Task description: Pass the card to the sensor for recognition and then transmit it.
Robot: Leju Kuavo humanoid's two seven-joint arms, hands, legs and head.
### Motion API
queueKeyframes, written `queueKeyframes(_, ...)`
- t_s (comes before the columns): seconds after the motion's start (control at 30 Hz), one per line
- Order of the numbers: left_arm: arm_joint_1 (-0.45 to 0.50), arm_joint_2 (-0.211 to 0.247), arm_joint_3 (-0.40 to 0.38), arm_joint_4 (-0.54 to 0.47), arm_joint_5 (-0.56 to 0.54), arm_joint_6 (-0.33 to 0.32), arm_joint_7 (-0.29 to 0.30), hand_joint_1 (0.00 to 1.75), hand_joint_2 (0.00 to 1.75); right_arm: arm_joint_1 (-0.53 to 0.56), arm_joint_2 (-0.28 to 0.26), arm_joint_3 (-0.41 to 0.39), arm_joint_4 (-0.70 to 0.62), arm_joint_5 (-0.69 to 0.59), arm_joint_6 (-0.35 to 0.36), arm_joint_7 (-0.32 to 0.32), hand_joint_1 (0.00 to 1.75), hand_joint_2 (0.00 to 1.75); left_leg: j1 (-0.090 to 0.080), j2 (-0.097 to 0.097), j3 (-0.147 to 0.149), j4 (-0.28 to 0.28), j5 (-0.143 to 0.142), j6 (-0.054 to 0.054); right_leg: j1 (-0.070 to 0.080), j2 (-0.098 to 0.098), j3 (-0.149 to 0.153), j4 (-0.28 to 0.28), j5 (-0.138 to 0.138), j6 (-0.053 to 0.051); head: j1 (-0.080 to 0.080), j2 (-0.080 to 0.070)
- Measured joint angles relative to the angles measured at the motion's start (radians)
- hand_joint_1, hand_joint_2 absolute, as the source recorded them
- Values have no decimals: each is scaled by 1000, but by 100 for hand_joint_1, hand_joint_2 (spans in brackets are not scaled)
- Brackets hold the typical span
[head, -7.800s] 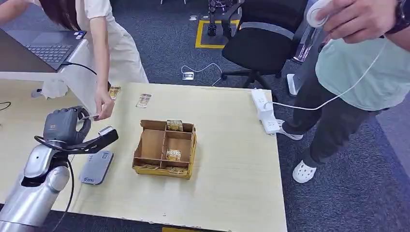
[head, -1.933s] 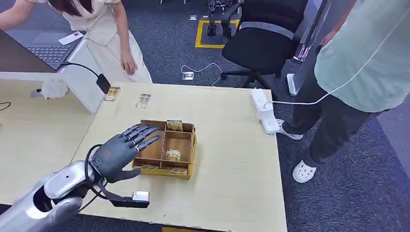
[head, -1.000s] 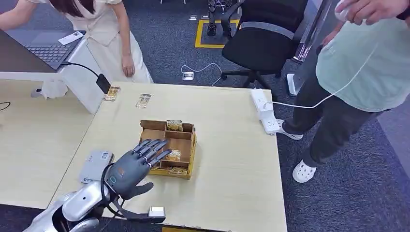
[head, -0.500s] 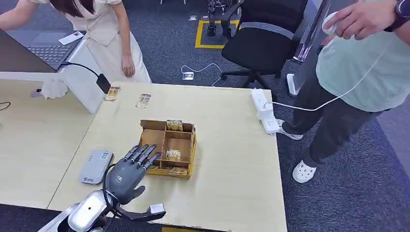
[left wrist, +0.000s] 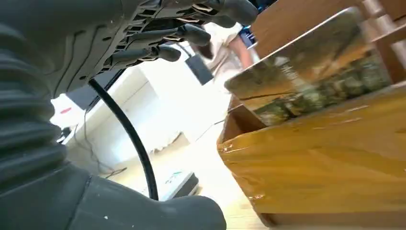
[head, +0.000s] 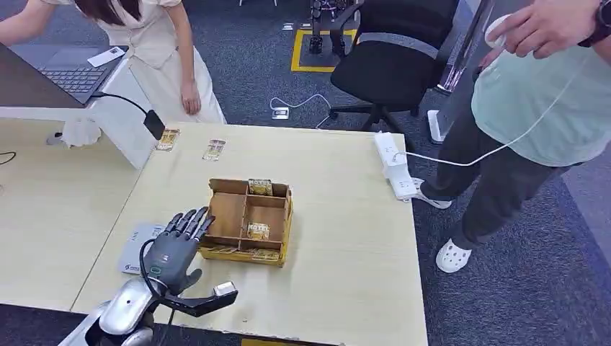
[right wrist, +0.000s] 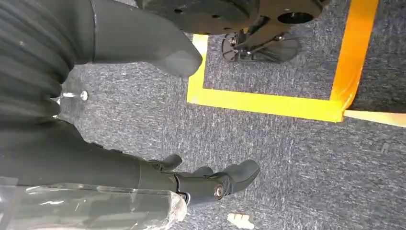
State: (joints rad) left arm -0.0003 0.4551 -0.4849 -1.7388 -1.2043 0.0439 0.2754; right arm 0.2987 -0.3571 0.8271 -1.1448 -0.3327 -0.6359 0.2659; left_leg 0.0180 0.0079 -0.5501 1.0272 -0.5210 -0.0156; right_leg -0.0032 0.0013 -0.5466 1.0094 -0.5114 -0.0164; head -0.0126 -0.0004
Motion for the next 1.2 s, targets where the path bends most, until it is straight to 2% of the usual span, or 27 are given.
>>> queueKeyframes(0.17,10,-40,80,45,15,-8,11,0,175,10,11,-32,0,30,11,6,0,175,0,0,0,0,0,0,0,0,0,0,0,0,0,0)
queueKeyframes(0.47,1,-53,83,52,83,-33,-41,0,175,17,22,-71,-3,69,34,23,0,175,0,0,0,0,0,0,0,0,0,0,0,0,0,0)
queueKeyframes(0.97,-12,-67,83,52,98,-39,-44,0,175,18,32,-96,-3,76,41,29,0,175,0,0,0,0,0,0,0,0,0,0,0,0,0,0)
queueKeyframes(1.1,-10,-55,82,51,166,-33,-105,0,175,29,35,-110,-3,101,55,31,0,175,0,0,0,0,0,0,0,0,0,0,0,0,0,0)
queueKeyframes(1.2,-16,-41,73,44,206,-55,-125,0,175,33,39,-125,-3,119,73,33,0,175,0,0,0,0,0,0,0,0,0,0,0,0,0,0)
